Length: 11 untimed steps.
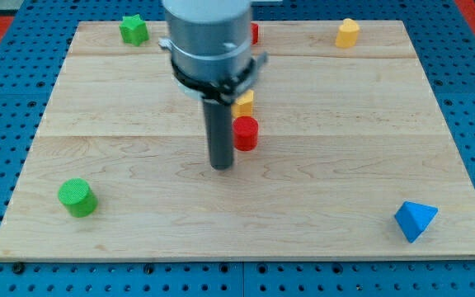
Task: Push the triangle to the bottom left diagonal to the red circle
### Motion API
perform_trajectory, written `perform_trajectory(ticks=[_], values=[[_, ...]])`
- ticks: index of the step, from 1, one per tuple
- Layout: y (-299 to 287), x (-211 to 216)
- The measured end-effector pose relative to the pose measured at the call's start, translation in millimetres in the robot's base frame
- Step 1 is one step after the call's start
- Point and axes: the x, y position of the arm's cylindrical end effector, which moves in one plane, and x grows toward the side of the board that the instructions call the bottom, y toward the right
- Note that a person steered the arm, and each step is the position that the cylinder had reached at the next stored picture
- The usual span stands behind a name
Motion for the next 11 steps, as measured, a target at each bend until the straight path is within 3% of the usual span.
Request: perform_trajectory(ticks=[1, 2, 3, 4, 5, 7, 9, 10, 11], values=[[65.5, 42.8], [187.2, 31.4], [266.9, 18.9], [297.1, 75.9], [247.6, 101.5], [149.6, 65.3], [255.4, 69.2], [207.1, 41.8], [138.7, 61.1]])
